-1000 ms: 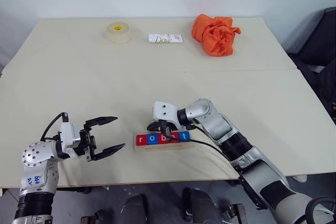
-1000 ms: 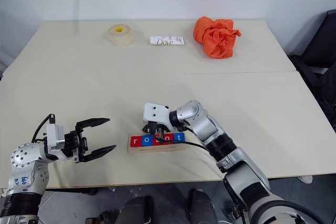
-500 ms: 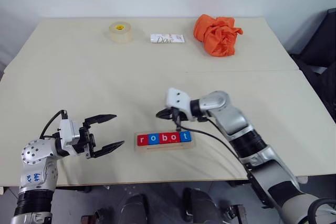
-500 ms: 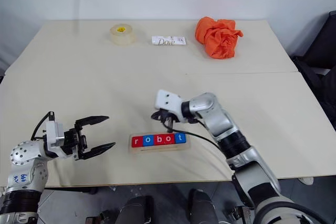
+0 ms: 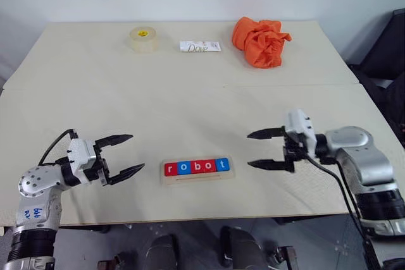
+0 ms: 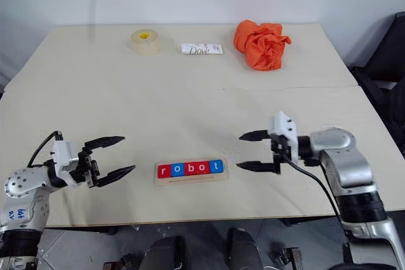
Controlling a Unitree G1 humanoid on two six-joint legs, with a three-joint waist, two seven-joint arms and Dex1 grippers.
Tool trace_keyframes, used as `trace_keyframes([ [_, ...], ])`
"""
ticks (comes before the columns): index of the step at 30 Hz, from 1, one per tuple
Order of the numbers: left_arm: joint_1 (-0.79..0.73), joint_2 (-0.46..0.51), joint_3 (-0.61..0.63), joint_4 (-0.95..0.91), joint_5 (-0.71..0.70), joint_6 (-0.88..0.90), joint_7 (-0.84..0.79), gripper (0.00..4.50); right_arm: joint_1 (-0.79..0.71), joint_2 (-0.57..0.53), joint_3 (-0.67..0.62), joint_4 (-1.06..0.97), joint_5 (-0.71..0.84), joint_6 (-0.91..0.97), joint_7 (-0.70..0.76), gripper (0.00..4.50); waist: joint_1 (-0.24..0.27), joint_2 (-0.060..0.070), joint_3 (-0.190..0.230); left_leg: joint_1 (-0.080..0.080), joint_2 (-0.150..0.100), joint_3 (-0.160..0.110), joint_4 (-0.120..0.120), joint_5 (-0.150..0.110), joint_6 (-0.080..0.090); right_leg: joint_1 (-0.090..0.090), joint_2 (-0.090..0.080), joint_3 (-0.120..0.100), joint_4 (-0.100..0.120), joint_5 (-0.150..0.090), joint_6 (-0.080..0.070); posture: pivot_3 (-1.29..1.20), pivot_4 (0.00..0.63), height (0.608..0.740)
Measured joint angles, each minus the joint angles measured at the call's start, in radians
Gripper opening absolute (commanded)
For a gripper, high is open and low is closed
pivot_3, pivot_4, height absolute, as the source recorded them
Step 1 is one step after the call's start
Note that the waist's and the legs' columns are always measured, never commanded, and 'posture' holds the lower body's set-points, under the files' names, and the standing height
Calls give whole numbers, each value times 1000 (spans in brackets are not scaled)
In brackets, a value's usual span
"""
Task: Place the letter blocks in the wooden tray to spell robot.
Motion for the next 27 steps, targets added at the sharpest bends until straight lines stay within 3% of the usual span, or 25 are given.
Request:
trace_keyframes([
  [11, 76, 79, 84, -4, -46, 18, -93, 4500, 67, -93, -104, 159, 49, -119, 80, 4465, 2, 0, 0, 0, 0, 0, 0, 0, 0, 0, 0, 0, 0, 0, 0, 0, 150, 740],
  [27, 91, 31, 122, -136, -85, 32, -20, 4500, 21, -101, -144, 222, 111, -146, 91, 4465, 3, 1, 0, 0, 0, 0, 1, 0, 0, 1, 0, 0, 1, 0, 0, 0, 150, 740],
])
